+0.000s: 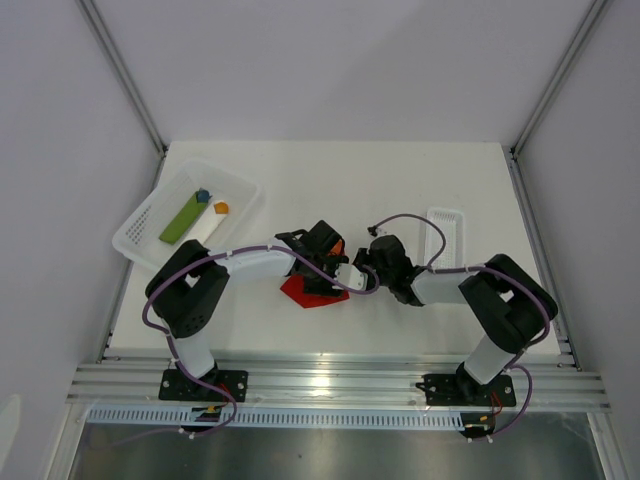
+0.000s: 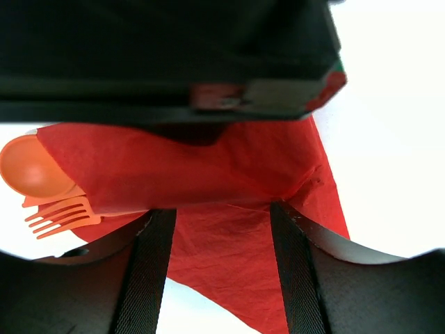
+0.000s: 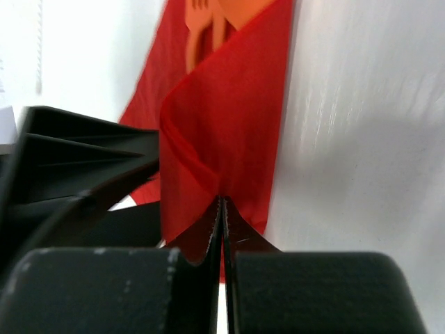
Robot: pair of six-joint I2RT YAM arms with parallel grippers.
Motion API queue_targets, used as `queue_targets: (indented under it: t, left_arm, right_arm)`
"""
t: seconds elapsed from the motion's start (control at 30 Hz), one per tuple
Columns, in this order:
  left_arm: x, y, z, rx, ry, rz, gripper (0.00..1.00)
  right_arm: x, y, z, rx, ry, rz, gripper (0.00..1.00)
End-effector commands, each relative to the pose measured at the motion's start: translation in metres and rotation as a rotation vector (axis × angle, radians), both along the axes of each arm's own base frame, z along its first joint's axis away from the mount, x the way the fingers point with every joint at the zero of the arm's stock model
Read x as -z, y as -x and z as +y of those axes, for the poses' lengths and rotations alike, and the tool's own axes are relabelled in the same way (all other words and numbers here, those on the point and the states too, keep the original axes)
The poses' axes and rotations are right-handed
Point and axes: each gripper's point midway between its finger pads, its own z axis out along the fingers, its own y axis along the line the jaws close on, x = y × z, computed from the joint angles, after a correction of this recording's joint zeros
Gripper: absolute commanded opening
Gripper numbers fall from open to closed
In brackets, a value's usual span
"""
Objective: Place the utensils on the paper napkin and roll it up
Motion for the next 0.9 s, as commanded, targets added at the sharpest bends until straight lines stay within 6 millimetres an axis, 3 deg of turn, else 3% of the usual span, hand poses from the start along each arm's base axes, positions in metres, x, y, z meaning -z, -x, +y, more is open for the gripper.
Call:
queue_targets:
  t: [0.0, 0.33, 0.53, 0.67, 0.77, 0.87]
  left_arm:
    - [-0.001, -0.001, -0.003, -0.013, 0.006, -0.003, 0.61]
    - [-0.023, -0.002, -0.008, -0.091, 0.059, 0.006, 0.69]
    - [-0.061, -0.007, -0.006, -0.171, 0.126, -0.006, 0.74]
    - [-0.079, -0.015, 0.008, -0.252, 0.147, 0.016, 0.75]
    - [-0.073, -0.02, 0.026, -0.329, 0.127, 0.051, 0.7]
    - [-0.05, -0.019, 0.043, -0.385, 0.065, 0.084, 0.63]
  right_arm:
    - [-0.003, 0.001, 0.018, -0.045, -0.062, 0.029, 0.0]
    - [0.02, 0.004, 0.011, -0.05, -0.02, 0.092, 0.0]
    - [0.018, 0.0, 0.008, -0.046, -0.013, 0.076, 0.0]
    - [0.012, -0.004, 0.007, -0.048, -0.013, 0.055, 0.0]
    - [0.005, -0.006, 0.011, -0.074, -0.022, 0.029, 0.0]
    - [-0.002, -0.008, 0.015, -0.093, -0.024, 0.003, 0.0]
